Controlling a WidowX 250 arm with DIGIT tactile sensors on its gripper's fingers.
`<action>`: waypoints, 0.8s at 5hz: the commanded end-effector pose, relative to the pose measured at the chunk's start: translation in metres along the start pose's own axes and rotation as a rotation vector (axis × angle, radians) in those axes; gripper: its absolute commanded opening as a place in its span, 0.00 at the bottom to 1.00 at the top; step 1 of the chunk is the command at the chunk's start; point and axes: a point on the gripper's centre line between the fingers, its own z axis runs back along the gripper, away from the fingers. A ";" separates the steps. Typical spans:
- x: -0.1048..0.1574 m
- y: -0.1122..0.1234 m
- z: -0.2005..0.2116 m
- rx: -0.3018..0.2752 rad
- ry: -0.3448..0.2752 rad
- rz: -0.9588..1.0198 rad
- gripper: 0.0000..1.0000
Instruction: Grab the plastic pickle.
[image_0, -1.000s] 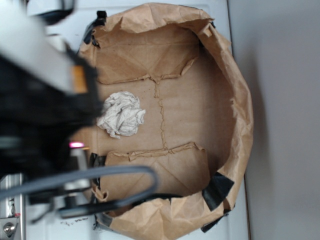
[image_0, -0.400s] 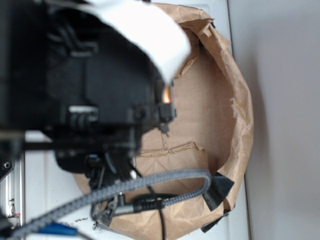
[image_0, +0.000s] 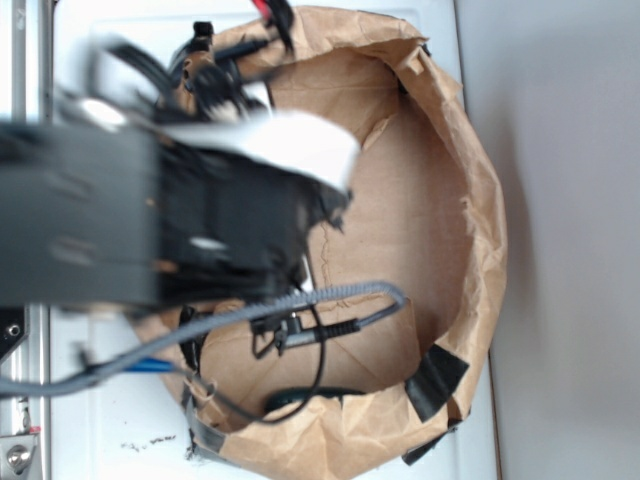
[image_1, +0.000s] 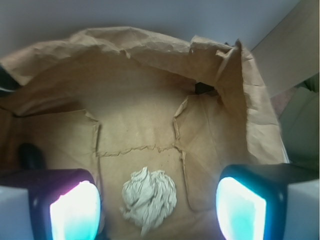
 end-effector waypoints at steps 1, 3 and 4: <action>-0.003 -0.012 -0.041 -0.181 0.006 -0.163 1.00; -0.002 -0.043 -0.071 -0.259 -0.058 -0.241 1.00; 0.003 -0.055 -0.067 -0.377 -0.052 -0.245 1.00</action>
